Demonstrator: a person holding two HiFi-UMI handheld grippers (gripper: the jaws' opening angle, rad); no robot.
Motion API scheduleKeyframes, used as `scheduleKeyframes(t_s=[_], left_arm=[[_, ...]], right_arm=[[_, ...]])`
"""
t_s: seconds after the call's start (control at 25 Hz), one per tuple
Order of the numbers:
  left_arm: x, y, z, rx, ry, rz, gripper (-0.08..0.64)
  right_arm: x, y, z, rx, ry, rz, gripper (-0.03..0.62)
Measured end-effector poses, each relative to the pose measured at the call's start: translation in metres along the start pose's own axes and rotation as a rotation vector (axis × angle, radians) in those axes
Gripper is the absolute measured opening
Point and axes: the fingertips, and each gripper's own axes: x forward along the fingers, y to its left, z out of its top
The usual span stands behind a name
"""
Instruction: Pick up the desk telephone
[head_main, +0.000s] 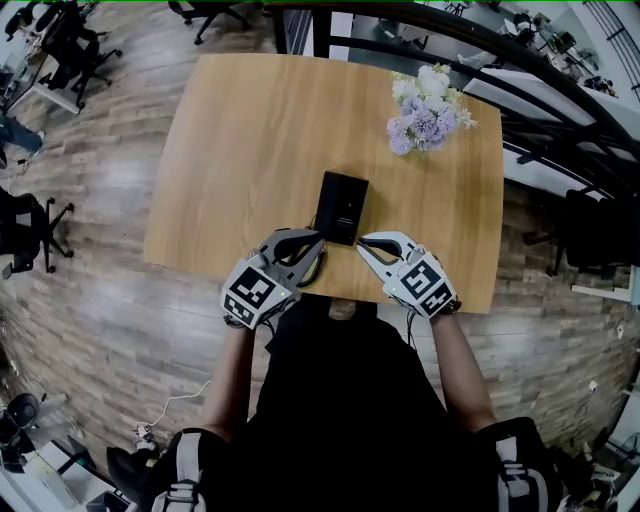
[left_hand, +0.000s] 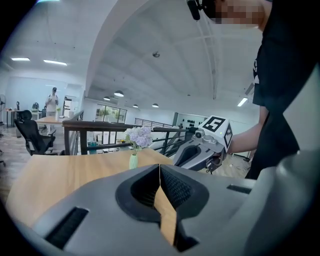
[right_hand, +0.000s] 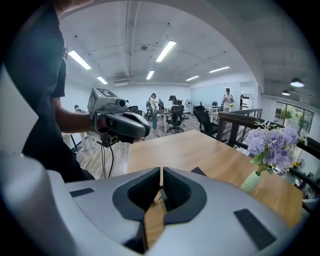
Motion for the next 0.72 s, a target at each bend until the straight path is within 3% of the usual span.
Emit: scheduleKeyframes(t_s=[0.52,0.72], left_arm=[[0.027,0.028,0.0,0.069,0.051,-0.212,0.023],[0.04,0.033,-0.016,0.035,0.079,-0.245,0.023]], right_arm=[[0.02,-0.022,-0.012,0.15,0.012,-0.176,0.032],[0.02,-0.029,-0.03,0.191,0.031,-0.193,0.032]])
